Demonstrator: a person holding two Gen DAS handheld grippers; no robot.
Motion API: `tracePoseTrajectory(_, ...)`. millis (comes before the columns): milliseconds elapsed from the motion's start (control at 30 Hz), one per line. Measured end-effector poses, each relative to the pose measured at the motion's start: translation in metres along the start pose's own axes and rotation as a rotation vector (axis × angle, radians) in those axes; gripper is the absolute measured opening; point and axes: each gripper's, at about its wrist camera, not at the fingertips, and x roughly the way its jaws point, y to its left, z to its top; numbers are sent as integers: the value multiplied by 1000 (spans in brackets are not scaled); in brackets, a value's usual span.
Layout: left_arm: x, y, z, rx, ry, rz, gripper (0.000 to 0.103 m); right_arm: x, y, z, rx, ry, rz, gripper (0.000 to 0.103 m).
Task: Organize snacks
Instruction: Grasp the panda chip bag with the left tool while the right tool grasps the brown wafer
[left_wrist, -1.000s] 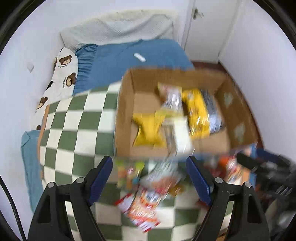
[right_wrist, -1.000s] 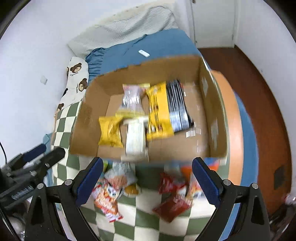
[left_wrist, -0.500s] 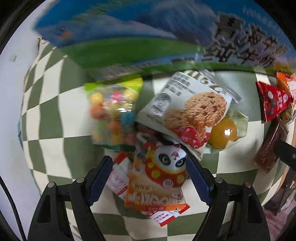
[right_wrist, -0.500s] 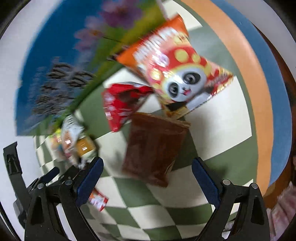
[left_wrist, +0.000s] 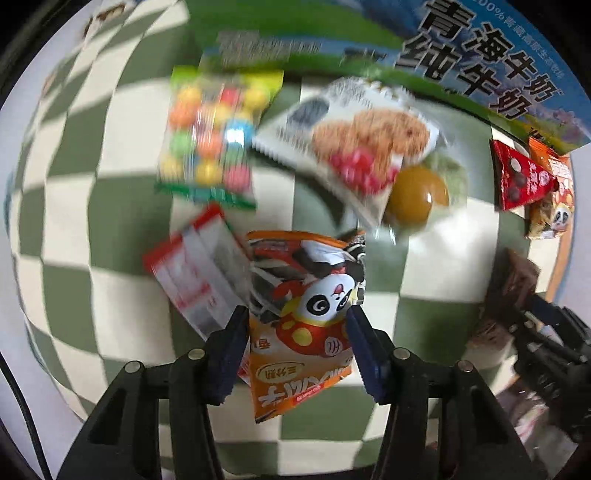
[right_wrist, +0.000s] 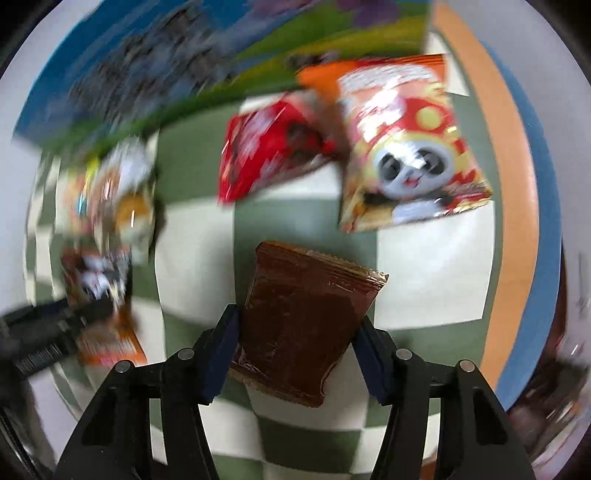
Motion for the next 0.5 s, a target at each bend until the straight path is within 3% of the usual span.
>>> tracePoseTrajectory(167,18,-2,-1,-10,23,-27,54,6,5,-8,6,3,0,63)
tracePoseTrajectory(500,19,-67,15,108,8,95,58,10,-19,-12,54,-21,6,65)
